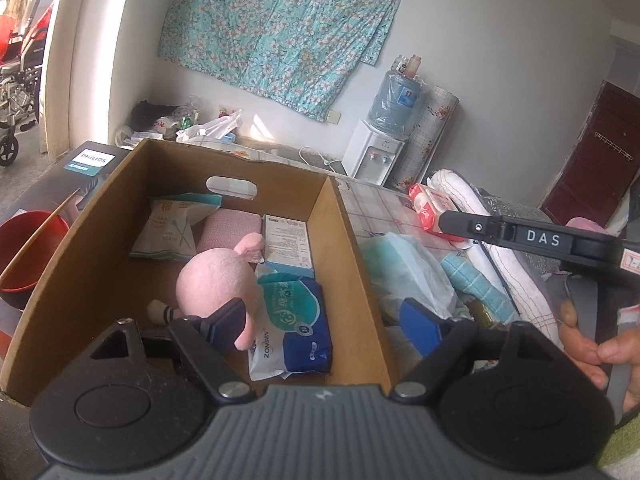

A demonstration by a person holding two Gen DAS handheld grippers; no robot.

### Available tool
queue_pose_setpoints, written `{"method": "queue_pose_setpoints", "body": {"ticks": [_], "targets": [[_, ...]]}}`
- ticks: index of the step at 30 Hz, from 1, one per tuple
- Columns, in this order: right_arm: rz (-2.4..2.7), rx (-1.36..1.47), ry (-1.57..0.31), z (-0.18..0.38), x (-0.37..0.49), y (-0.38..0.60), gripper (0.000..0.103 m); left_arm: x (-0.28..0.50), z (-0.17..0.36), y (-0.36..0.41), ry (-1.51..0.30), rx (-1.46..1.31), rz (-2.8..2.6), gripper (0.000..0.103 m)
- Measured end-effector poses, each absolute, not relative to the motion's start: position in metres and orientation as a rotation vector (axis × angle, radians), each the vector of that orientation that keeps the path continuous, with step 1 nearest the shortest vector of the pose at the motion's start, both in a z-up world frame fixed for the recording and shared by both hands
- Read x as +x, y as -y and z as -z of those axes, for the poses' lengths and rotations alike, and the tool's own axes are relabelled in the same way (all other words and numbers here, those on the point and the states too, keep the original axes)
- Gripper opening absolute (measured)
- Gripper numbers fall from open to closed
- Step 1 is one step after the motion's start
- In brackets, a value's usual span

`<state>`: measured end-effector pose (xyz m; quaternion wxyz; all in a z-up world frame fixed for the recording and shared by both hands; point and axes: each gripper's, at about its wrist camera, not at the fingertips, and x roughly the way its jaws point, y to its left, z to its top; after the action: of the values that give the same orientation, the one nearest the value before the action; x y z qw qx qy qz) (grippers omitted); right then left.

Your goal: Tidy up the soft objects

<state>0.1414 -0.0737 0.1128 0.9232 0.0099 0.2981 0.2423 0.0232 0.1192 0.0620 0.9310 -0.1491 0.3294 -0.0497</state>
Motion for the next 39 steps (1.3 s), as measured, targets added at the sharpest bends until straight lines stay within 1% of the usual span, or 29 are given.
{"method": "queue_pose_setpoints", "body": {"ticks": [4,9,13,18,19,21,22,23,24,25,26,29,33,39], "targets": [[-0.367,-0.067,-0.622,-0.098,0.137,0.129,0.052,0.038,-0.061,-0.092,-0.69,-0.313,0.158,0.085],[-0.276,-0.169,-0.691,-0.056,0.151,0.177,0.052,0.054,-0.058,-0.055,-0.7,-0.314,0.215,0.085],[-0.286,-0.27,-0.7,-0.029,0.172,0.181,0.051,0.064,-0.052,-0.031,-0.717,-0.321,0.231,0.085],[-0.316,-0.37,-0.741,-0.008,0.204,0.162,0.049,0.076,-0.044,-0.01,-0.743,-0.336,0.239,0.085],[-0.314,-0.382,-0.755,-0.004,0.212,0.16,0.047,0.077,-0.043,-0.007,-0.747,-0.336,0.24,0.085],[-0.304,-0.387,-0.773,0.001,0.222,0.16,0.037,0.079,-0.039,-0.001,-0.753,-0.331,0.247,0.085],[-0.299,-0.377,-0.787,0.002,0.228,0.162,0.026,0.08,-0.038,0.002,-0.756,-0.329,0.25,0.085],[-0.297,-0.356,-0.798,0.004,0.233,0.165,0.022,0.081,-0.036,0.004,-0.759,-0.328,0.253,0.085],[-0.292,-0.334,-0.802,0.003,0.237,0.169,0.015,0.081,-0.034,0.005,-0.763,-0.328,0.257,0.085],[-0.289,-0.316,-0.801,0.001,0.238,0.173,0.01,0.082,-0.033,0.006,-0.766,-0.329,0.259,0.085],[-0.285,-0.287,-0.792,-0.004,0.241,0.179,0.009,0.083,-0.031,0.007,-0.768,-0.33,0.261,0.085],[-0.256,-0.187,-0.757,-0.025,0.246,0.203,0.007,0.083,-0.026,0.009,-0.776,-0.327,0.268,0.085],[-0.242,-0.041,-0.705,-0.061,0.241,0.234,0.006,0.081,-0.025,0.01,-0.776,-0.326,0.282,0.085],[-0.295,0.13,-0.629,-0.117,0.196,0.262,0.006,0.067,-0.031,0.004,-0.731,-0.326,0.283,0.084]]}}
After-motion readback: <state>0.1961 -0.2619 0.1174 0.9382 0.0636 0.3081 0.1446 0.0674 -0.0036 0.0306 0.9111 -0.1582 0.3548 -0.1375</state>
